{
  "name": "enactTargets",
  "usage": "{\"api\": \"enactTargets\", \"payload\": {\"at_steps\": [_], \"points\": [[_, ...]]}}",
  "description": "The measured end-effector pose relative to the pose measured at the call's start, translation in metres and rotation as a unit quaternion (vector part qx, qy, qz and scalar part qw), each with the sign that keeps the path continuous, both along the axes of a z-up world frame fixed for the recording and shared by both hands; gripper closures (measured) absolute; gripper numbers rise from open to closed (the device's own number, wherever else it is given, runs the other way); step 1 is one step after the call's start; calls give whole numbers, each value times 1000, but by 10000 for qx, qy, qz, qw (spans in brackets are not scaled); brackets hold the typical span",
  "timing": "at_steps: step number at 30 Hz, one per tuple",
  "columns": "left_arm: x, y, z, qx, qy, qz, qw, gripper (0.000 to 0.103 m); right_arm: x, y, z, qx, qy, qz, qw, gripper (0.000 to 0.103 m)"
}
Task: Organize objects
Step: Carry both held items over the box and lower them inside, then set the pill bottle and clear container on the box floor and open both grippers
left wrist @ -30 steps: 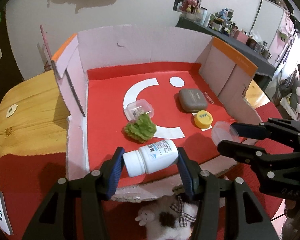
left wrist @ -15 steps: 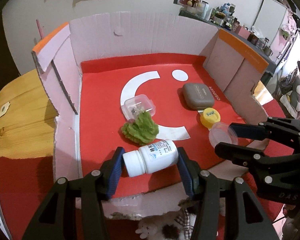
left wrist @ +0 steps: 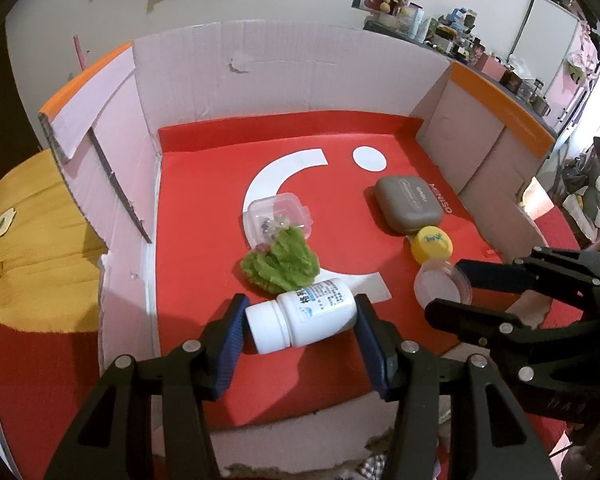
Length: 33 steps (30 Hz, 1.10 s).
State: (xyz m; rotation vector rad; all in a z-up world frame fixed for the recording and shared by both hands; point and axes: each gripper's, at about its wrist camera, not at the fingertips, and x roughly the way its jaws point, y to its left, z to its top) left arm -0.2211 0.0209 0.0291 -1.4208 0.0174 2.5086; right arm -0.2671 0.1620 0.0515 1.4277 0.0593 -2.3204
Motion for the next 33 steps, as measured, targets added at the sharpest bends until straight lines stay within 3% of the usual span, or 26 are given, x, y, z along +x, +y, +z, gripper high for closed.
{"api": "enactTargets", "payload": {"at_steps": [33], "points": [[-16, 0, -3, -105, 173, 168, 9997, 48, -15, 11, -3, 30, 207, -371, 9991, 63]]}}
